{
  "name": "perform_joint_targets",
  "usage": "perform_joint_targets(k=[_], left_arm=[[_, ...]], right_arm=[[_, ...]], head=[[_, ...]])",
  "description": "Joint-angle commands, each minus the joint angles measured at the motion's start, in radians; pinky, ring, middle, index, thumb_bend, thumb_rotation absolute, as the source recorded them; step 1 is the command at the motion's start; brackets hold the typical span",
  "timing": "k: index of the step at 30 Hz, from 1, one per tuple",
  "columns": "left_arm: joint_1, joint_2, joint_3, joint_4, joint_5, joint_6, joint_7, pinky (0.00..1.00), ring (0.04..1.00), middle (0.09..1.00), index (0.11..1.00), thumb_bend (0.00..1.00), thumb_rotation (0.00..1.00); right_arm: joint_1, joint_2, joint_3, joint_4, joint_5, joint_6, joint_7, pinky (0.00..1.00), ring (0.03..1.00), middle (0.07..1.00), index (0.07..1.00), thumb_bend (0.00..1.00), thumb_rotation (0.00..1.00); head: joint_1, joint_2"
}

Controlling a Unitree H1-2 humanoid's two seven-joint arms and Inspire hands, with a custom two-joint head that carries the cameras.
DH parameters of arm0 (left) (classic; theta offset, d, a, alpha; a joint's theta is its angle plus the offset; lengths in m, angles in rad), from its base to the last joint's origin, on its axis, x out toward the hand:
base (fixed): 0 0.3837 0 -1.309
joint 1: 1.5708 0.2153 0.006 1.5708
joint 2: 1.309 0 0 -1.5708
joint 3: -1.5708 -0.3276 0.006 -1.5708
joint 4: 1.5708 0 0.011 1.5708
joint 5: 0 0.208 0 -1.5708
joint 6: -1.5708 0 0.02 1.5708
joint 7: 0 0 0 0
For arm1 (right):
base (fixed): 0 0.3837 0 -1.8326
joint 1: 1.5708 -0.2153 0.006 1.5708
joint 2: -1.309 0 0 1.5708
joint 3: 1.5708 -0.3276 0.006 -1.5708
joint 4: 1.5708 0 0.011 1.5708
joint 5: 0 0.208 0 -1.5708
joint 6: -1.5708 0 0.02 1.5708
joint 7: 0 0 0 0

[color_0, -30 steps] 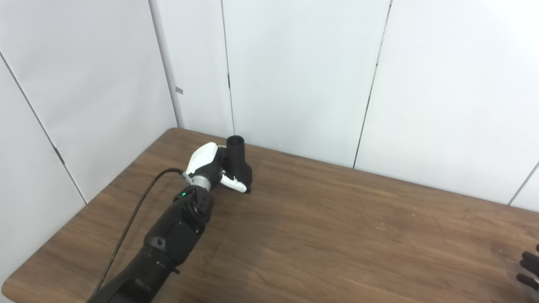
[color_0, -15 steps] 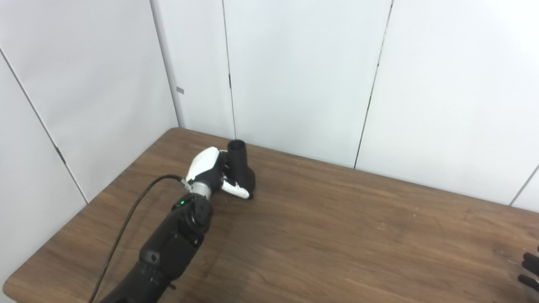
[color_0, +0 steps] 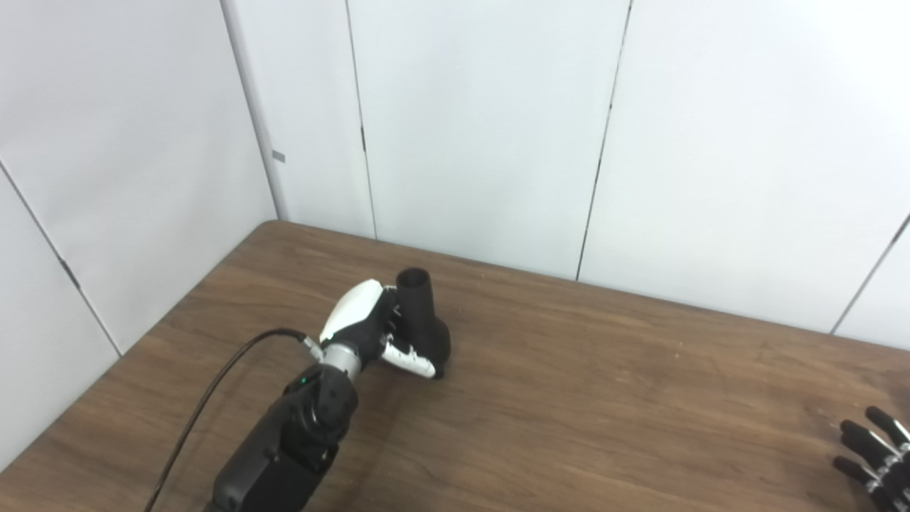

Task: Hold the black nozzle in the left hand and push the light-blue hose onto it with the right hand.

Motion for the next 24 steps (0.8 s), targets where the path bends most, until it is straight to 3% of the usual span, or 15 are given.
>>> perform_joint_targets(k=[1,7,10,13,24], left_arm=[[-0.001,-0.020,-0.011,-0.056,0.013,0.000,-0.024,0.53,0.573,0.516,0.477,0.52,0.00],[0.035,-0.038,-0.072,-0.107,0.036,-0.021,-0.051,0.61,0.628,0.492,0.488,0.52,0.00],[0.045,-0.036,-0.115,-0.111,0.059,-0.050,-0.059,0.78,0.646,0.515,0.475,0.52,0.00],[0.051,-0.034,-0.155,-0.097,0.079,-0.081,-0.062,0.85,0.662,0.522,0.468,0.52,0.00],[0.068,-0.072,-0.288,-0.068,0.171,-0.159,-0.060,0.90,0.645,0.504,0.479,0.52,0.00]], right_arm=[[0.009,0.018,0.010,-0.029,-0.009,-0.001,-0.014,0.80,0.875,0.835,0.898,0.72,1.00],[0.007,0.034,0.019,-0.069,-0.027,0.032,-0.029,0.83,0.882,0.845,0.905,0.69,1.00],[0.009,0.039,0.024,-0.096,-0.028,0.052,-0.036,0.83,0.885,0.847,0.908,0.68,1.00],[0.011,0.043,0.027,-0.124,-0.029,0.073,-0.043,0.83,0.888,0.851,0.912,0.68,1.00],[0.012,0.071,0.045,-0.203,-0.054,0.135,-0.073,0.86,0.909,0.863,0.929,0.63,1.00]], head=[[-0.010,0.006],[-0.044,0.027],[-0.056,0.038],[-0.068,0.050],[-0.122,0.080]])
